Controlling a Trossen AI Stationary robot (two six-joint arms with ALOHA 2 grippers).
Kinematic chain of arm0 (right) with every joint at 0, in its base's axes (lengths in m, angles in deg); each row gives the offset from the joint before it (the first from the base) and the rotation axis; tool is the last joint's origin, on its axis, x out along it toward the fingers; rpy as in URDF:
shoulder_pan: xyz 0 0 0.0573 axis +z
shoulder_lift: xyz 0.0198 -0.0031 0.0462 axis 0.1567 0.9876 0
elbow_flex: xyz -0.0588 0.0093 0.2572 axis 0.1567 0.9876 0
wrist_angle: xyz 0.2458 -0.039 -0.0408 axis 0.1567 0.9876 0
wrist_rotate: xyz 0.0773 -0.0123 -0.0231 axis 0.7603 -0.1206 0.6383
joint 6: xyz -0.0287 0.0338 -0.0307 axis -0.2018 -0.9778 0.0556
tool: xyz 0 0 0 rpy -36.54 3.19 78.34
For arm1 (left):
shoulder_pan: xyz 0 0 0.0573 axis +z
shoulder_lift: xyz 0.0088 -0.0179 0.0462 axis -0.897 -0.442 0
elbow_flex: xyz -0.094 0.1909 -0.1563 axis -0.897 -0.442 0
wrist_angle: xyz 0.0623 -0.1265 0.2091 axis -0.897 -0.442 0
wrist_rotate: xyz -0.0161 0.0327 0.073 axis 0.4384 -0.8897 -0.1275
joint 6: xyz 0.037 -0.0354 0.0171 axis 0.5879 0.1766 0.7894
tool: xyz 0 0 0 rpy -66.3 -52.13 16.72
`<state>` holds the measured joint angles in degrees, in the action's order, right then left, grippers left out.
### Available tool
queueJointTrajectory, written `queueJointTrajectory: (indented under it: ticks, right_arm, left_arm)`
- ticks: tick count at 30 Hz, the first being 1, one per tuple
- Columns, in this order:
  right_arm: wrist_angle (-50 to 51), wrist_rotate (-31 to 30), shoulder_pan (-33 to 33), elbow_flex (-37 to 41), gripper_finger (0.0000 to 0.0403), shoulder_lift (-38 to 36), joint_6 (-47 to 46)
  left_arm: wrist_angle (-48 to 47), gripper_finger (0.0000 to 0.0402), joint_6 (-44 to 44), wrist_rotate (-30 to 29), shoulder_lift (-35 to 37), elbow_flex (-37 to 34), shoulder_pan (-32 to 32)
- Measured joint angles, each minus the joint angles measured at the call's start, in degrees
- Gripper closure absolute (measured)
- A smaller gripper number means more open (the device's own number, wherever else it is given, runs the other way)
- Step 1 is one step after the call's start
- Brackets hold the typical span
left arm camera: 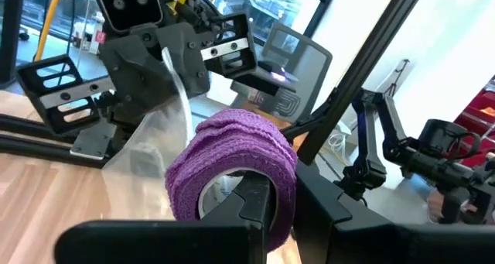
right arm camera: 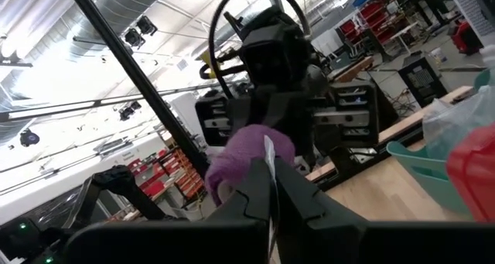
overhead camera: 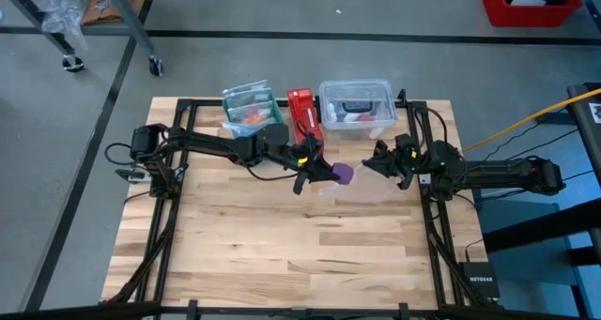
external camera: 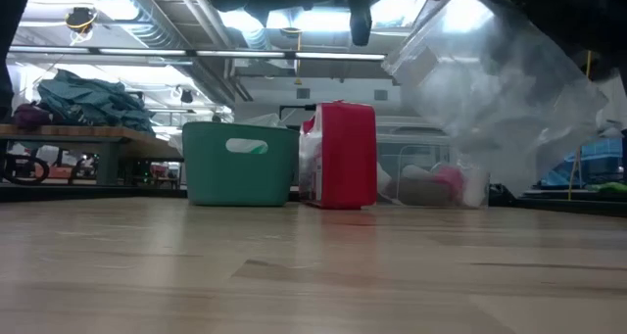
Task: Roll bandage
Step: Put the purple bandage into the transparent zip bag
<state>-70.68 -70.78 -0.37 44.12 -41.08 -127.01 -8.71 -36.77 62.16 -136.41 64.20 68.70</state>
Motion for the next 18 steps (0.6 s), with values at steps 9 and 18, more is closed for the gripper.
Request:
queueJointTrajectory:
  ticks: [9, 18]
  right_arm:
    - [-0.28, 0.09, 0.0, 0.0, 0.0398, 0.0, 0.0]
    - [-0.27, 0.11, 0.07, 0.0, 0.0398, 0.0, 0.0]
  left_arm:
    - [-3.51, 0.0373, -0.02, 0.02, 0.0, 0.0, 0.0]
    - [-4.38, 0.0373, -0.03, 0.0, 0.0, -0.02, -0.04]
